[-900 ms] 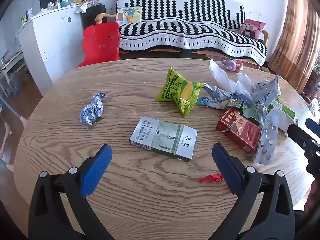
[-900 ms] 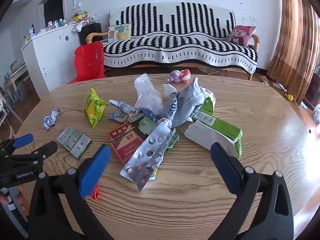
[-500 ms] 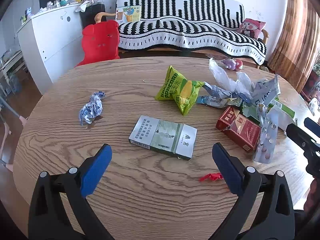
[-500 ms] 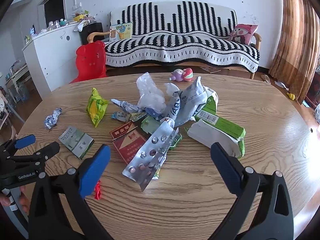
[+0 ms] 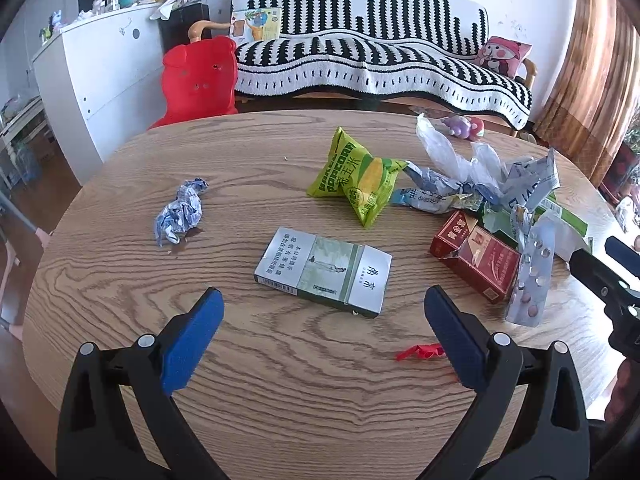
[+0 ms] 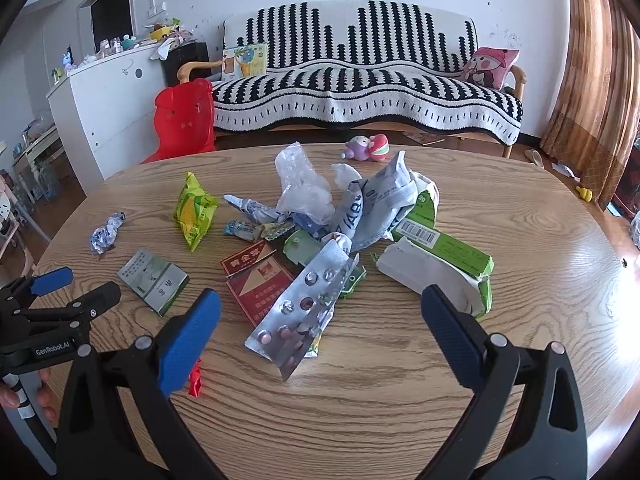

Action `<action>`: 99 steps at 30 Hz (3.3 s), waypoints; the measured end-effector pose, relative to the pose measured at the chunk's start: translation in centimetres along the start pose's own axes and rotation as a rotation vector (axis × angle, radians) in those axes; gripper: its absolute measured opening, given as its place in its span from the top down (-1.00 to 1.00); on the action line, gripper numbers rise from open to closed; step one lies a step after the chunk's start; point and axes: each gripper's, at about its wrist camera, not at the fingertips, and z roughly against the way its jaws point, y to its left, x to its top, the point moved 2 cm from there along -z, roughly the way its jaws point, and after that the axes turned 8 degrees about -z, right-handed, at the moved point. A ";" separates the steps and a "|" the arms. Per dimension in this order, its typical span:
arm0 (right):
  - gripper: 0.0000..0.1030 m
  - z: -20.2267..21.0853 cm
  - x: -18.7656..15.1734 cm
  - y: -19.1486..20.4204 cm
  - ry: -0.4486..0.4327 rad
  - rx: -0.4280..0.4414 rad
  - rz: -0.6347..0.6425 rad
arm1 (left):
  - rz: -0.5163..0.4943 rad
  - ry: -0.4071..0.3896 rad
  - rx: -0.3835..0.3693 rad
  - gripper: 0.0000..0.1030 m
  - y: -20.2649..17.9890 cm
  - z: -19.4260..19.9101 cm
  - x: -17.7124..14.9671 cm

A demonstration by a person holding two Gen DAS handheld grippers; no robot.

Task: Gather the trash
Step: 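Reach the left gripper toward the blue foil wrapper while the right reaches for the blister pack, then close the left gripper on the foil wrapper while the right gripper grasps the blister pack, then carry both items over the black bin and open both grippers to drop them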

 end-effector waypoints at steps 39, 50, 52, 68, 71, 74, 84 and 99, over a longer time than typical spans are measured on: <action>-0.26 -6.1 -1.5 -3.6 0.266 0.101 -0.301 | 0.011 0.126 0.090 -0.89 12.8 -11.1 4.3; 0.90 -6.4 -1.2 -4.0 0.261 0.155 -0.293 | 0.026 0.072 0.021 0.51 13.8 -10.9 4.2; 0.91 -5.9 -1.0 -4.0 0.236 0.152 -0.289 | 0.041 0.050 0.015 0.52 13.7 -10.0 4.2; 0.91 -4.2 0.0 -3.4 0.141 0.203 -0.254 | 0.028 -0.038 -0.079 0.52 9.7 -5.1 4.2; 0.91 -3.7 0.3 -3.8 0.120 0.226 -0.277 | 0.015 -0.090 -0.127 0.52 7.5 -3.0 4.9; 0.91 -1.2 0.8 -5.0 0.049 0.238 -0.290 | -0.007 -0.144 -0.186 0.52 4.2 0.0 5.7; 0.91 15.6 -3.2 -20.0 -0.123 0.087 -0.381 | -0.408 -0.158 -0.566 0.52 -20.9 12.1 1.8; 0.90 11.6 -25.1 -38.3 0.261 -0.020 -0.840 | -0.678 0.371 -0.759 0.52 -43.9 2.2 -15.8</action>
